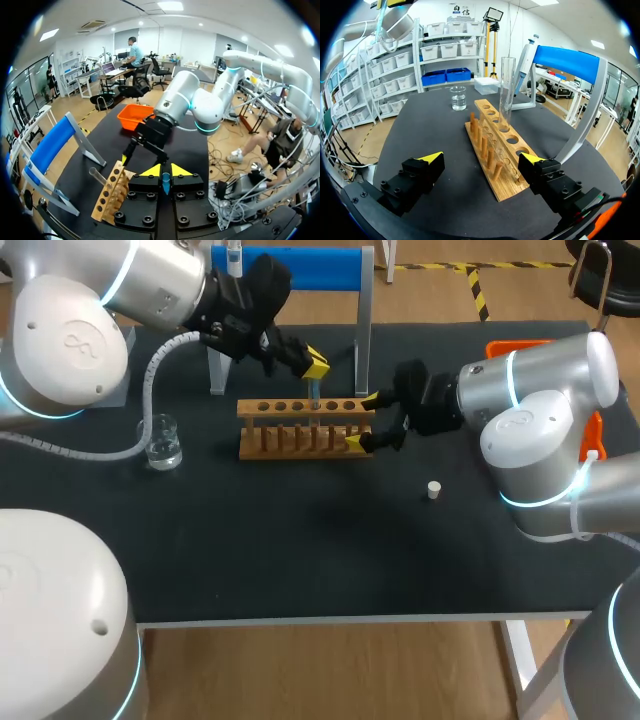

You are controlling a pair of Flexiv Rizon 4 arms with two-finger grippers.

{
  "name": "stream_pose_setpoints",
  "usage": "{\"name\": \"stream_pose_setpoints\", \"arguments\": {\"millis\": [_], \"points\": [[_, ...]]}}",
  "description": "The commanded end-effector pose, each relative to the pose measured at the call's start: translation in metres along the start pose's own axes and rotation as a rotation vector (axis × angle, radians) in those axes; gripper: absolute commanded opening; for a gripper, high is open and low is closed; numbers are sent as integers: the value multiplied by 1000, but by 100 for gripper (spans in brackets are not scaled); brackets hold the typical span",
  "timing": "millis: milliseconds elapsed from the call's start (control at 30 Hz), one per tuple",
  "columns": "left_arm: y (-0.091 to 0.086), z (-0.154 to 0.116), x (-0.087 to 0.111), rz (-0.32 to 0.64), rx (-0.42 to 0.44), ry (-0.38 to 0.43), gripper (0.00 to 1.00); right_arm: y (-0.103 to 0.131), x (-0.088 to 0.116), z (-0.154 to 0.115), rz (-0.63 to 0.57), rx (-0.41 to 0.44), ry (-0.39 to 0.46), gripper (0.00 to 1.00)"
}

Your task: Invert the test tube, pick up the pipette, mount the tip to pipette, aspirate from beaker and dispense into the tube, eject the tip, return the pipette, and cap with the stopper.

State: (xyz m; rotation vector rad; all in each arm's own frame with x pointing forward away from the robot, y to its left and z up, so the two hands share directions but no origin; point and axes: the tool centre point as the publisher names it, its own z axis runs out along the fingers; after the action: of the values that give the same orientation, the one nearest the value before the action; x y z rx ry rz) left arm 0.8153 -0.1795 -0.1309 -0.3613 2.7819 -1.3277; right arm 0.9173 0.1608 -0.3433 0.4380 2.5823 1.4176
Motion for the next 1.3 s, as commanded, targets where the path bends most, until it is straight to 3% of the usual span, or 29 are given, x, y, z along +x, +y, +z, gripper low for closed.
{"name": "stream_pose_setpoints", "arguments": {"millis": [33, 200, 400, 567, 933, 1300], "points": [[0, -1, 0, -1, -2, 1, 0, 3, 4, -11, -17, -27, -1, 100], [0, -1, 0, -1, -2, 1, 0, 15, 12, -39, -73, -117, 12, 100], [0, -1, 0, -1, -2, 1, 0, 29, 28, -73, -126, -269, 86, 100], [0, -1, 0, -1, -2, 1, 0, 40, 41, -88, -150, -346, 129, 100], [0, -1, 0, -1, -2, 1, 0, 69, 71, -93, -210, -468, 223, 100], [0, -1, 0, -1, -2, 1, 0, 104, 93, -88, -81, -511, 334, 100]]}}
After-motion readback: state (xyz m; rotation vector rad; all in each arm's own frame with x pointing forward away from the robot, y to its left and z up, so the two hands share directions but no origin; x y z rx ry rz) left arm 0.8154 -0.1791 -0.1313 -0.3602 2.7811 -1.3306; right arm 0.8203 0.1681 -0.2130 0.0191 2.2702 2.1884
